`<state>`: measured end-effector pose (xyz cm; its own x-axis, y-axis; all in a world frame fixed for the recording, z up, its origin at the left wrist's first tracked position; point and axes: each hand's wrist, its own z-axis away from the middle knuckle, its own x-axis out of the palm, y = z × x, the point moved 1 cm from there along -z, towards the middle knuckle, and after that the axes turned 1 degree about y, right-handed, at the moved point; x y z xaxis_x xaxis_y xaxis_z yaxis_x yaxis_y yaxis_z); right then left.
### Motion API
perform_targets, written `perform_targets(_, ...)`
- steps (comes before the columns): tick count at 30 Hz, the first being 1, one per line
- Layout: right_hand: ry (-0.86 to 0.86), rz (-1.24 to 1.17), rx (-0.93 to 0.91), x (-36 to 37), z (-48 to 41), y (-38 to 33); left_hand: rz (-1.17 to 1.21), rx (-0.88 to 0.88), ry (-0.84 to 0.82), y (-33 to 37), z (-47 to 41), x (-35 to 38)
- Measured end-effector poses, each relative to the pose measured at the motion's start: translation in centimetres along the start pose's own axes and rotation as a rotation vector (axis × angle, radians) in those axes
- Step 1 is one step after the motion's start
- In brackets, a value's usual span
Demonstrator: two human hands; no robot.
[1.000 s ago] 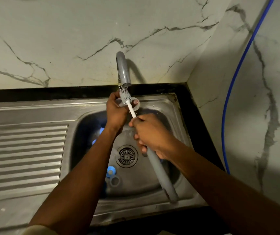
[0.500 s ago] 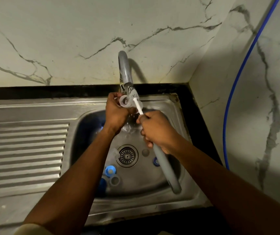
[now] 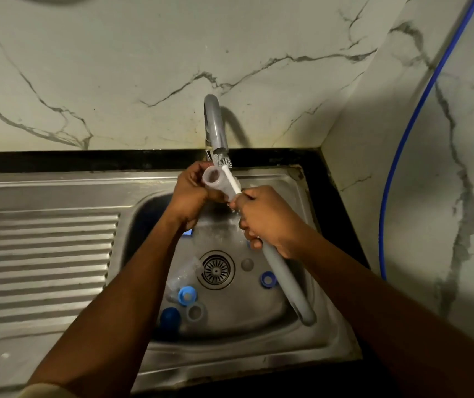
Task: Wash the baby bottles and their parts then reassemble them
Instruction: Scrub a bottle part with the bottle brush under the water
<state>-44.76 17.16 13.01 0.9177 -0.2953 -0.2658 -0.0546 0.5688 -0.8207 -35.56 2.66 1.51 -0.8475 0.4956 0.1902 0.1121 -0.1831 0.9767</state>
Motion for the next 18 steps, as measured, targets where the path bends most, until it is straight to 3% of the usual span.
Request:
perform_targets(8,-0.006,0.019,-0.062,1.1,0.9,3.4,0.711,-0.262,-0.012,-0.8,0.8,-0.3)
perform_targets(13,0.134,0.008,-0.033,0.9,-1.5,1.7,0.653,-0.285,0.017,-0.3,1.2,2.6)
perform_targets(18,0.028,0.125,-0.088,1.9,1.0,3.7,0.704,-0.249,0.085,0.9,-0.7,2.0)
